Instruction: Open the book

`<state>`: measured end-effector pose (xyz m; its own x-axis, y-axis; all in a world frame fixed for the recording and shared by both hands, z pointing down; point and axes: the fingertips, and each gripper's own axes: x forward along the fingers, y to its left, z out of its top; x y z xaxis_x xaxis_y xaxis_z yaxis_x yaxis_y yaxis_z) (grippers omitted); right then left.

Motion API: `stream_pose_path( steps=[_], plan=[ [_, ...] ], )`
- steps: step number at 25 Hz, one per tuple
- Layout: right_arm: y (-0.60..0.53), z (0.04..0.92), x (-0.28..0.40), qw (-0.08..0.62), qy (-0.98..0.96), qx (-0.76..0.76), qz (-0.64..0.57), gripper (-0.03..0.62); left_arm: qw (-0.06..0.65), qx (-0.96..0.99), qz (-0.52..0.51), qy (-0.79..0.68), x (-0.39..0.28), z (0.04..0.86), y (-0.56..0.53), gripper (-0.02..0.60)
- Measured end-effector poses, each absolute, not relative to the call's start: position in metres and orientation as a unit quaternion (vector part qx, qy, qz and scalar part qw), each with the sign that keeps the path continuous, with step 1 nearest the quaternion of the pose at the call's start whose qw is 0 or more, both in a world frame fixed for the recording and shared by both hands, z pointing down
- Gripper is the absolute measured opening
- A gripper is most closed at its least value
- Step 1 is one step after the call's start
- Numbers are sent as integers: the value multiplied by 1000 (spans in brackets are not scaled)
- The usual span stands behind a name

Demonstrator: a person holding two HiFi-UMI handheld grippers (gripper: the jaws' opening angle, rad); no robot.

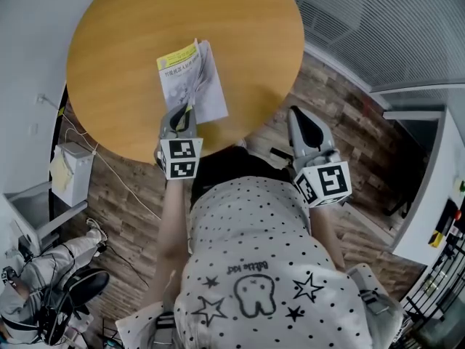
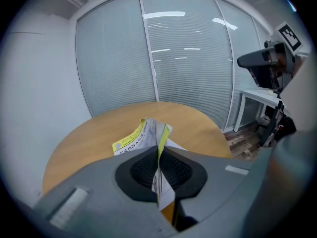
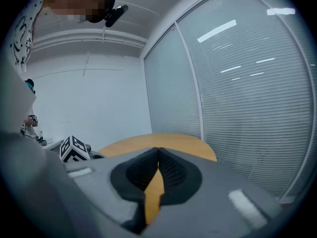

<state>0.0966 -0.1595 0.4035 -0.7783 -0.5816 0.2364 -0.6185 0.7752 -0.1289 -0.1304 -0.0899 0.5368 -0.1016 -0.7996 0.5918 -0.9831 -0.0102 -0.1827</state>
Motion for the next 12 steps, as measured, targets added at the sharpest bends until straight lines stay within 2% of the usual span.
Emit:
stream_pose_path(
  steps=[12],
  plan=[
    [-156,399,85,89,-943,306,94,5,152,619,246,-730,-155,520,-78,17]
  ],
)
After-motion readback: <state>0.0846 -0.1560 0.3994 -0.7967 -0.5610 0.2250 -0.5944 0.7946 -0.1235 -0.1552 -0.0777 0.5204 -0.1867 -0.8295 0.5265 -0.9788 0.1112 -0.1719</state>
